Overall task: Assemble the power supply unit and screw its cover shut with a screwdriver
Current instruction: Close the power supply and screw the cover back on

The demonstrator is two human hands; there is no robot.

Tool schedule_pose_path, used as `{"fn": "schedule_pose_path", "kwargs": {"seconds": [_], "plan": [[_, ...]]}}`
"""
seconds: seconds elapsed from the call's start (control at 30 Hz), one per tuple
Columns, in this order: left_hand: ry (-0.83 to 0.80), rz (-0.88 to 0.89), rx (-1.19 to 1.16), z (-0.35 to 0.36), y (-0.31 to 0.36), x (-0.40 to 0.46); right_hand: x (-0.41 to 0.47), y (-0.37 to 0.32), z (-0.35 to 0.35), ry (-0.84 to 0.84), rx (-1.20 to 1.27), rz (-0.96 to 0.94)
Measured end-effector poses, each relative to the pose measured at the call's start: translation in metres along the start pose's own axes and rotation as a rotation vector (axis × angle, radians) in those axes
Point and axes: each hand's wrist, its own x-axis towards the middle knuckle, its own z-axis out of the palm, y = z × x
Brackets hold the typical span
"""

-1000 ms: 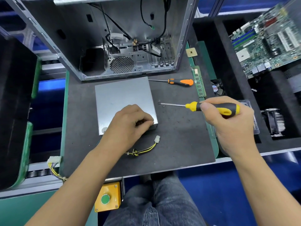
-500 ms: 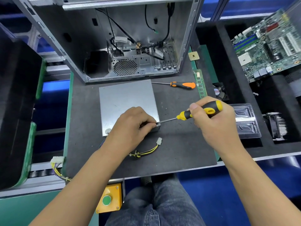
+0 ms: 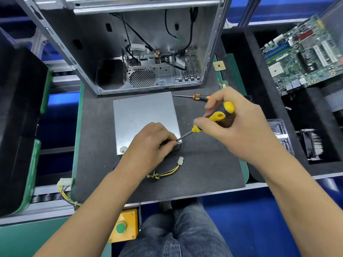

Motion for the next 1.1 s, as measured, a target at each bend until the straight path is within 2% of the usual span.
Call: {"fn": "schedule_pose_path", "kwargs": {"seconds": [0.17, 0.3, 0.4, 0.47, 0.8, 0.97, 1.1], "plan": [[0.041, 0.03, 0.009, 0.003, -0.002, -0.002, 0.004, -0.032, 0.001, -0.044, -0.325, -0.191], [0.064, 0.04, 0.008, 0.007, -0.004, -0.004, 0.006, -0.057, 0.005, -0.165, -0.652, -0.148], [0.073, 0.052, 0.013, 0.009, -0.007, -0.004, 0.009, -0.066, 0.0, -0.303, -0.535, -0.153], [0.08, 0.061, 0.02, 0.01, -0.007, -0.004, 0.012, -0.07, -0.003, -0.322, -0.547, -0.149], [0.125, 0.069, -0.012, 0.014, -0.005, -0.004, 0.011, -0.082, 0.012, -0.205, -0.986, -0.188], [0.112, 0.104, 0.025, 0.013, -0.005, -0.002, 0.009, -0.093, 0.005, -0.397, -0.893, -0.208], [0.097, 0.061, 0.014, 0.014, -0.002, -0.003, 0.013, -0.099, 0.008, -0.391, -1.027, -0.251]]}}
